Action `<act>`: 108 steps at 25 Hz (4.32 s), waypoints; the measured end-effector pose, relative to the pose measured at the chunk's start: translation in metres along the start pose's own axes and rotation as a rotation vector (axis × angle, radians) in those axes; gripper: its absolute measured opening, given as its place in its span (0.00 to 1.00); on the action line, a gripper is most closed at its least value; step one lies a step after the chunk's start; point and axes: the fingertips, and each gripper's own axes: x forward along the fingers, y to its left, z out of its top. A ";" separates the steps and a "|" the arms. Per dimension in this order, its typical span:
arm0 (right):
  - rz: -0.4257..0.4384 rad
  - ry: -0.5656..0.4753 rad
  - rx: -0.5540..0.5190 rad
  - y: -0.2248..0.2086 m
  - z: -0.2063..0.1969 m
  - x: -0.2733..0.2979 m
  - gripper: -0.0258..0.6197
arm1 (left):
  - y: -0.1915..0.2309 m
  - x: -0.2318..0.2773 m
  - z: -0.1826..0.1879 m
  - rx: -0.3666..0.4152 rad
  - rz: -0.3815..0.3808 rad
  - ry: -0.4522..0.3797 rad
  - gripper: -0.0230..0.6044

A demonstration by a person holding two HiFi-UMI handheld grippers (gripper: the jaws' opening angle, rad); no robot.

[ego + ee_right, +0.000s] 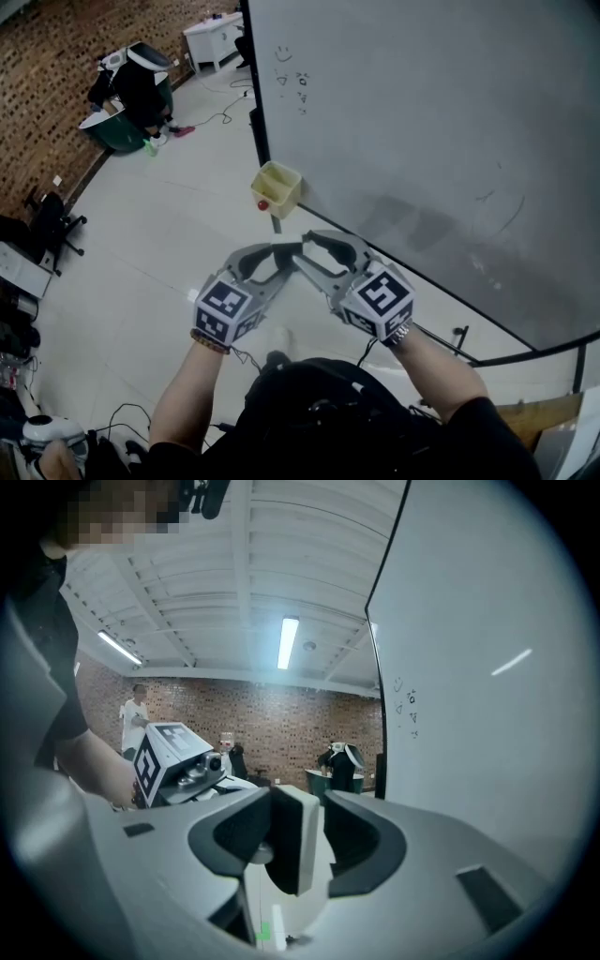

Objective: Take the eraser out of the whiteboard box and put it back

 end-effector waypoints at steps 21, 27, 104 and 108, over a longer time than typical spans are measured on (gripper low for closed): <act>-0.131 0.028 0.077 -0.078 -0.005 0.076 0.36 | 0.142 0.049 0.008 0.040 0.024 0.038 0.33; -0.206 0.059 0.084 -0.097 -0.011 0.090 0.29 | 0.171 0.068 0.014 0.090 0.009 0.054 0.33; -0.362 0.123 0.089 -0.130 -0.035 0.107 0.08 | 0.186 0.125 -0.002 0.463 -0.065 0.105 0.36; -0.344 0.121 0.086 -0.120 -0.035 0.095 0.08 | 0.174 0.115 0.000 0.437 -0.040 0.102 0.32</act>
